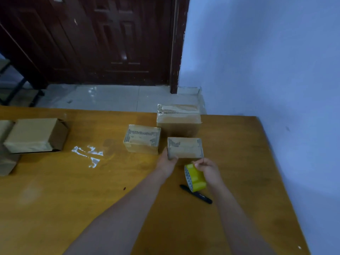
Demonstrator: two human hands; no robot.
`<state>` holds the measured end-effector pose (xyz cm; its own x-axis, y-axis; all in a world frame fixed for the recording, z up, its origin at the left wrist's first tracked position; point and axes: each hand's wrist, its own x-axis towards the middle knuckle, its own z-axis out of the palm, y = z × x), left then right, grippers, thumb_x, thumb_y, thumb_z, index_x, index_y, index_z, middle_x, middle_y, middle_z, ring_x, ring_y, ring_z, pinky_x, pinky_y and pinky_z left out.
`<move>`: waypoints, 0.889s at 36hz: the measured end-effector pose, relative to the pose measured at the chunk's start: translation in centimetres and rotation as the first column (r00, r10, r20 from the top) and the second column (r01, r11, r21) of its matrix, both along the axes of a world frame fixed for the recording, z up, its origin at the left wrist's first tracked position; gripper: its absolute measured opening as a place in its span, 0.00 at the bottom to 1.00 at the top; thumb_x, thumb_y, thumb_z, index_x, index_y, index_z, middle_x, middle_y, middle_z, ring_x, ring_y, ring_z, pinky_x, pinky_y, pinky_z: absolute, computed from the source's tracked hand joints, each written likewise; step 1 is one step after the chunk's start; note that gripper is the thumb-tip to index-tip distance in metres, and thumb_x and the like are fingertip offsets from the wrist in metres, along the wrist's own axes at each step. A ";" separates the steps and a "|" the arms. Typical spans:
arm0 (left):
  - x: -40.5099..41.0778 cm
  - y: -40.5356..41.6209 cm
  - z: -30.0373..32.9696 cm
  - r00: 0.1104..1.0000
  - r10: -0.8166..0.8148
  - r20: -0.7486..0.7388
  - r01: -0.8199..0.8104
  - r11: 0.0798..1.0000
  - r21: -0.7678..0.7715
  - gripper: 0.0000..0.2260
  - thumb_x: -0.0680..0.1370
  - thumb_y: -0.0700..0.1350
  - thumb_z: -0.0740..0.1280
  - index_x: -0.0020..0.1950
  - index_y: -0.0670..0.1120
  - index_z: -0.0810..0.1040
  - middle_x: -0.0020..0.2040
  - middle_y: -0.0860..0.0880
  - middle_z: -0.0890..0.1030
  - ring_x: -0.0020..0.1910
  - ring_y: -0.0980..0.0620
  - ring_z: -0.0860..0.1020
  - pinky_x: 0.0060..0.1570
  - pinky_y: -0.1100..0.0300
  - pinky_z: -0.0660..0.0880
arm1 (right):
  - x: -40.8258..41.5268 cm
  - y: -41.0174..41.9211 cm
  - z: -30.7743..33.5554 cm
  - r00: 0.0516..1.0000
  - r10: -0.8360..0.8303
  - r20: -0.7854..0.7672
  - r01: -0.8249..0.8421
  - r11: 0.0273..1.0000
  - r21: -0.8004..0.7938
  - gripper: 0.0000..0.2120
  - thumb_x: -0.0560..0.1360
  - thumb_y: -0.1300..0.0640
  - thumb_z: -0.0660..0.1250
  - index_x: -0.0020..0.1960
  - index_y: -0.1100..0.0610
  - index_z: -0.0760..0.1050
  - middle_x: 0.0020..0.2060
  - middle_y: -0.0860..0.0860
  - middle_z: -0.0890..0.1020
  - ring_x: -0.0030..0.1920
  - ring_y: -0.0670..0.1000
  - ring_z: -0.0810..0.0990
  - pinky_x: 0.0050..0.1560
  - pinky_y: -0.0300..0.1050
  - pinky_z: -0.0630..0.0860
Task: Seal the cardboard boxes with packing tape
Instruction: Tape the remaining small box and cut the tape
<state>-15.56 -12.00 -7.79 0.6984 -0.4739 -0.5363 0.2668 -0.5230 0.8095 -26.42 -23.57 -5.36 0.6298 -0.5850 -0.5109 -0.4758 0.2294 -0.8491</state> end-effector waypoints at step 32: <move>16.2 33.8 11.4 0.870 -0.122 0.478 -0.228 0.760 0.609 0.19 0.83 0.47 0.56 0.72 0.43 0.66 0.69 0.43 0.70 0.60 0.43 0.74 0.51 0.53 0.74 | 22.3 22.0 10.4 0.564 0.809 -0.166 -0.723 0.387 -0.573 0.20 0.71 0.69 0.61 0.28 0.48 0.69 0.71 0.57 0.63 0.68 0.53 0.69 0.65 0.40 0.66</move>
<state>0.61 21.81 3.64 0.9502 -0.1025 -0.2943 -0.0026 -0.9469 0.3214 -4.09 -1.61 5.03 0.9821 0.0568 -0.1796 -0.0953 -0.6726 -0.7339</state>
